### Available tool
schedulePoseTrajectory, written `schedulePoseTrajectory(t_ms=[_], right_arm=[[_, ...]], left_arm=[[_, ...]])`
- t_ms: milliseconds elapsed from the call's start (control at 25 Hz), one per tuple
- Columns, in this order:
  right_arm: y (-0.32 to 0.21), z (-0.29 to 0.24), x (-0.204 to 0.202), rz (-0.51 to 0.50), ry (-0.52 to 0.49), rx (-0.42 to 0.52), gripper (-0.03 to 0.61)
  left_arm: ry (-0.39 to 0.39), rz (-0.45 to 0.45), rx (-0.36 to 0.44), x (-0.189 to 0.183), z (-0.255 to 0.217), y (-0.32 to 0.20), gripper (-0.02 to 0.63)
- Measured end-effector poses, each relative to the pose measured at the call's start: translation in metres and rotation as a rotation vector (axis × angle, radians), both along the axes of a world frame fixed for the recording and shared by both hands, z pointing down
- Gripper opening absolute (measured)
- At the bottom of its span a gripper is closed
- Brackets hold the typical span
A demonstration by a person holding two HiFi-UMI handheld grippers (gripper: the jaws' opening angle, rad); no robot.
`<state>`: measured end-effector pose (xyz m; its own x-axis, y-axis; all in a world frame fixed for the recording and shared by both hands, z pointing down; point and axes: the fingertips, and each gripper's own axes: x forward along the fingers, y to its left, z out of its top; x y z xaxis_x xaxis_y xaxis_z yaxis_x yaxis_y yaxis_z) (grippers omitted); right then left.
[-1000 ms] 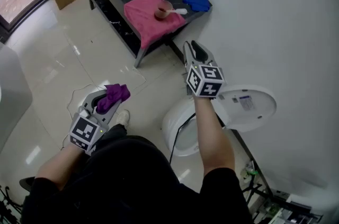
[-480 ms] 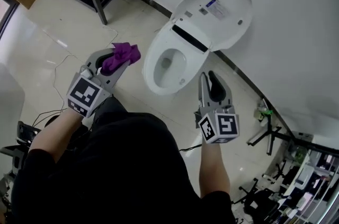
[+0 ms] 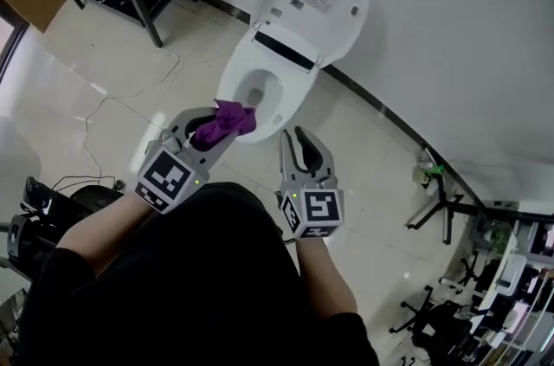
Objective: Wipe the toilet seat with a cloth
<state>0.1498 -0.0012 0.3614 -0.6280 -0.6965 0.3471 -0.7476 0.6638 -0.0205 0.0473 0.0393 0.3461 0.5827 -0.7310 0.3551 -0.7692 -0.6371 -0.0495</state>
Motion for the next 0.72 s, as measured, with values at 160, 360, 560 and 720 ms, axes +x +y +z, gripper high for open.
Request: schedulePoseTrajectory(t_ms=[160, 360, 560, 720], right_arm=[[-0.002, -0.008, -0.02, -0.049, 0.047, 0.035, 0.109], [-0.008, -0.005, -0.03, -0.134, 0.037, 0.079, 0.109], [-0.01, 0.027, -0.024, -0.261, 0.015, 0.04, 0.109], [-0.032, 0.034, -0.016, -0.281, 0.041, 0.007, 0.108]], left_arm=[[0.012, -0.066, -0.016, -0.027, -0.003, 0.006, 0.1], [-0.023, -0.184, -0.011, -0.053, 0.006, 0.005, 0.1], [-0.048, -0.293, -0.011, -0.052, 0.017, -0.008, 0.1], [-0.039, -0.303, -0.048, -0.032, 0.033, -0.019, 0.1]])
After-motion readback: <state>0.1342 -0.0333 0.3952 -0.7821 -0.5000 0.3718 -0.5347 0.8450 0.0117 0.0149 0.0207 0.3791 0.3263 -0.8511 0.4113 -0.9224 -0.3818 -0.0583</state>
